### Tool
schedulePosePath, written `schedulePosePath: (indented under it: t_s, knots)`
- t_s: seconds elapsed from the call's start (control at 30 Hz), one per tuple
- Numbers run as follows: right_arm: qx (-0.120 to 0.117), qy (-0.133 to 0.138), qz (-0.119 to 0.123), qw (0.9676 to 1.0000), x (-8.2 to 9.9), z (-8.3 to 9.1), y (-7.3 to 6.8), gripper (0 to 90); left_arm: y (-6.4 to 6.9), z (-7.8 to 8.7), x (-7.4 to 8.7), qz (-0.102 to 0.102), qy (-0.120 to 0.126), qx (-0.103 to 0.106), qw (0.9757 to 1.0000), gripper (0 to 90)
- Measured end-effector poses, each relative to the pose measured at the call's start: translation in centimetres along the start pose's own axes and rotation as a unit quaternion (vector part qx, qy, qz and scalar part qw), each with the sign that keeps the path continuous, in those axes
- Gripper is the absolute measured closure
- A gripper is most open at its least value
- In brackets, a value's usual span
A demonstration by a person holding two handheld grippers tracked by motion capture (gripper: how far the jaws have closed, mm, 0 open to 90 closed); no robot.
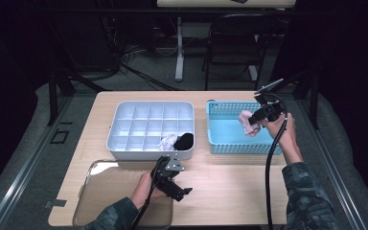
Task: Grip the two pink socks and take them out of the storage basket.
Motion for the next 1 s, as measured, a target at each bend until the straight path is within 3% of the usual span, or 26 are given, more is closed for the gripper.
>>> schedulePosePath:
  t_s: [0.37, 0.53, 0.6, 0.7, 0.83, 1.0]
  knots:
    - [-0.007, 0.014, 0.026, 0.9995, 0.8, 4.3, -1.2, 76.7, 0.0, -0.1, -0.1, -0.001, 0.002, -0.001, 1.0000, 0.0]
    - [-0.018, 0.021, 0.042, 0.9987, 2.0, 6.2, -2.5, 76.6, 0.0, -0.2, 0.0, -0.001, -0.001, -0.001, 1.0000, 0.0]
    - [-0.019, 0.020, 0.048, 0.9985, 2.6, 6.6, -3.0, 76.7, 0.0, -0.2, 0.0, -0.001, -0.001, -0.001, 1.0000, 0.0]
    - [-0.038, 0.023, 0.046, 0.9980, 3.6, 6.8, -3.8, 76.6, 0.1, -0.2, 0.0, -0.001, 0.001, -0.002, 1.0000, 0.0]
    - [-0.057, 0.023, 0.060, 0.9963, 5.1, 6.9, -5.1, 76.7, 0.1, -0.1, -0.1, -0.001, 0.002, -0.001, 1.0000, 0.0]
    - [-0.063, 0.020, 0.063, 0.9958, 6.6, 6.6, -5.9, 76.6, 0.1, -0.3, -0.1, -0.002, 0.002, -0.002, 1.0000, 0.0]
Point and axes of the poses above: each handheld gripper's, and its own axes: z roughly backward along the jaws, x roughly out of its underside, y roughly to its right, the point moved 6 cm from there along -z, roughly forward along the jaws, and after that the axes turned 11 degrees about y, right-handed, at the moved point
